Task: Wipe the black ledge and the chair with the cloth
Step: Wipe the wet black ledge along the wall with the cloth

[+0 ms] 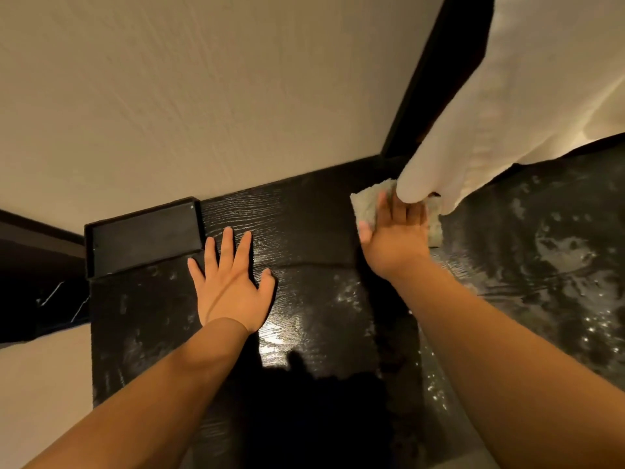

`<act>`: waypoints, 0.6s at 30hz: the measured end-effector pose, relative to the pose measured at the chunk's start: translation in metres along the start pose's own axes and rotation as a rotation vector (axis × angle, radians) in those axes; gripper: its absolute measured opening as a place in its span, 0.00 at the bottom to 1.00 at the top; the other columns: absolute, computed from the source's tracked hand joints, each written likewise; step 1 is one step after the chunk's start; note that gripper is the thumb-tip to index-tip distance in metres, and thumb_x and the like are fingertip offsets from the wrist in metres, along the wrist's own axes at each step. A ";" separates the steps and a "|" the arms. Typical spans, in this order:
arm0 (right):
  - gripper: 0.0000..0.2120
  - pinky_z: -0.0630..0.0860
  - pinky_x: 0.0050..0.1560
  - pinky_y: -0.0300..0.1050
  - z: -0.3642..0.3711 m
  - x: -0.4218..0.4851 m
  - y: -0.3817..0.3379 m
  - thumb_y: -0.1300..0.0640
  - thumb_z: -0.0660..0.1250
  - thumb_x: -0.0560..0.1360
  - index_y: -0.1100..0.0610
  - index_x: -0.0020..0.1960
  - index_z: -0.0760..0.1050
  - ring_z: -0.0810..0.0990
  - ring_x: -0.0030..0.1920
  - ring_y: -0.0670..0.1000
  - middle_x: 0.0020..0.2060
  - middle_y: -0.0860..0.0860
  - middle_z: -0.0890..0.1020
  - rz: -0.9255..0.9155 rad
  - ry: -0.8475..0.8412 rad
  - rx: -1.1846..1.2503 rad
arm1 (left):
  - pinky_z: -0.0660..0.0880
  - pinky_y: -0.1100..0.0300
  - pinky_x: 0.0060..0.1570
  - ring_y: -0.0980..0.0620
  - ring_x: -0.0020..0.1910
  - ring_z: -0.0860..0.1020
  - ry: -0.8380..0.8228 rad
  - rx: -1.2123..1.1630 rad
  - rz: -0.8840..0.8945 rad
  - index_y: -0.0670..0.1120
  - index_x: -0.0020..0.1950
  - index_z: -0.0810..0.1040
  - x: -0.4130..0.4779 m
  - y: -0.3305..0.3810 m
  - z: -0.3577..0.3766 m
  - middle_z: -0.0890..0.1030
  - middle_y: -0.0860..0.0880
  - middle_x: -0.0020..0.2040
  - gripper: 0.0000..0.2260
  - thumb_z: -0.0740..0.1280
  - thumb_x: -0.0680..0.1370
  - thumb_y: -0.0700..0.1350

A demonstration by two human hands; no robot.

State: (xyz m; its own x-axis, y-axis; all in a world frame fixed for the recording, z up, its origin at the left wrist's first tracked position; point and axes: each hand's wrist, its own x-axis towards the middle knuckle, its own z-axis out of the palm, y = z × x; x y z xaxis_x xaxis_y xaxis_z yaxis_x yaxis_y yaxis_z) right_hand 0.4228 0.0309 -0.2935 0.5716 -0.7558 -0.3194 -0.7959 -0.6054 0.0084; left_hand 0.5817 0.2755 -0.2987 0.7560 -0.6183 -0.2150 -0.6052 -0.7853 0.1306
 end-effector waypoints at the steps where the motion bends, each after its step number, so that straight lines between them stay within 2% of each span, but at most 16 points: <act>1: 0.37 0.35 0.78 0.65 0.004 -0.008 -0.013 0.37 0.41 0.81 0.56 0.83 0.40 0.41 0.80 0.68 0.82 0.60 0.43 -0.080 0.008 0.006 | 0.43 0.34 0.80 0.44 0.85 0.42 -0.001 -0.002 0.001 0.58 0.85 0.49 0.000 0.000 0.000 0.45 0.51 0.86 0.34 0.52 0.80 0.65; 4: 0.38 0.42 0.80 0.65 0.010 -0.035 -0.036 0.36 0.45 0.79 0.53 0.84 0.50 0.41 0.81 0.65 0.83 0.56 0.48 -0.361 -0.010 0.057 | 0.44 0.33 0.80 0.43 0.85 0.43 0.002 -0.007 0.003 0.58 0.85 0.50 0.001 0.000 0.000 0.46 0.51 0.86 0.34 0.53 0.80 0.65; 6: 0.39 0.48 0.80 0.64 0.011 -0.038 -0.023 0.33 0.45 0.77 0.51 0.83 0.54 0.43 0.82 0.62 0.83 0.52 0.52 -0.447 -0.018 0.067 | 0.44 0.32 0.80 0.43 0.85 0.43 0.001 -0.010 0.002 0.58 0.85 0.50 0.000 0.000 0.000 0.46 0.51 0.86 0.34 0.54 0.80 0.64; 8: 0.39 0.47 0.80 0.63 0.013 -0.027 0.003 0.32 0.41 0.78 0.49 0.84 0.48 0.40 0.82 0.61 0.83 0.51 0.49 -0.362 -0.025 0.040 | 0.44 0.32 0.80 0.43 0.85 0.43 0.000 -0.017 0.000 0.57 0.85 0.50 0.000 0.000 0.000 0.46 0.51 0.86 0.35 0.53 0.80 0.65; 10: 0.36 0.45 0.80 0.64 0.011 -0.014 0.032 0.34 0.39 0.80 0.50 0.84 0.45 0.41 0.82 0.63 0.83 0.55 0.50 -0.158 0.021 0.020 | 0.43 0.33 0.80 0.43 0.85 0.42 -0.005 -0.014 0.001 0.58 0.85 0.49 0.001 -0.001 0.000 0.45 0.51 0.86 0.35 0.51 0.79 0.65; 13: 0.33 0.44 0.80 0.64 0.006 -0.007 0.051 0.37 0.43 0.82 0.50 0.83 0.45 0.44 0.81 0.65 0.82 0.53 0.50 0.062 0.030 0.120 | 0.42 0.33 0.80 0.43 0.84 0.41 -0.008 0.004 0.004 0.58 0.85 0.49 0.000 -0.001 0.002 0.44 0.51 0.86 0.35 0.50 0.79 0.65; 16: 0.33 0.37 0.79 0.64 0.002 -0.017 0.024 0.39 0.42 0.83 0.50 0.84 0.40 0.37 0.80 0.66 0.83 0.54 0.41 0.098 -0.036 0.159 | 0.42 0.33 0.80 0.43 0.84 0.41 -0.009 0.001 0.005 0.57 0.86 0.49 0.000 -0.001 0.002 0.44 0.51 0.86 0.35 0.52 0.80 0.65; 18: 0.33 0.37 0.79 0.65 0.008 -0.036 -0.005 0.40 0.40 0.82 0.52 0.84 0.39 0.36 0.80 0.67 0.82 0.57 0.40 -0.030 -0.039 0.112 | 0.42 0.33 0.80 0.43 0.84 0.41 -0.009 -0.008 0.006 0.57 0.86 0.49 0.001 -0.001 0.003 0.44 0.51 0.86 0.35 0.52 0.80 0.65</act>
State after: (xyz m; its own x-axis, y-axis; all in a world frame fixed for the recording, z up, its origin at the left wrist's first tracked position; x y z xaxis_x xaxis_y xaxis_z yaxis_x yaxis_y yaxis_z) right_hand 0.4046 0.0633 -0.2893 0.5889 -0.7262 -0.3547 -0.7971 -0.5942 -0.1070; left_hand 0.5821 0.2760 -0.3015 0.7502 -0.6225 -0.2228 -0.6076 -0.7820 0.1391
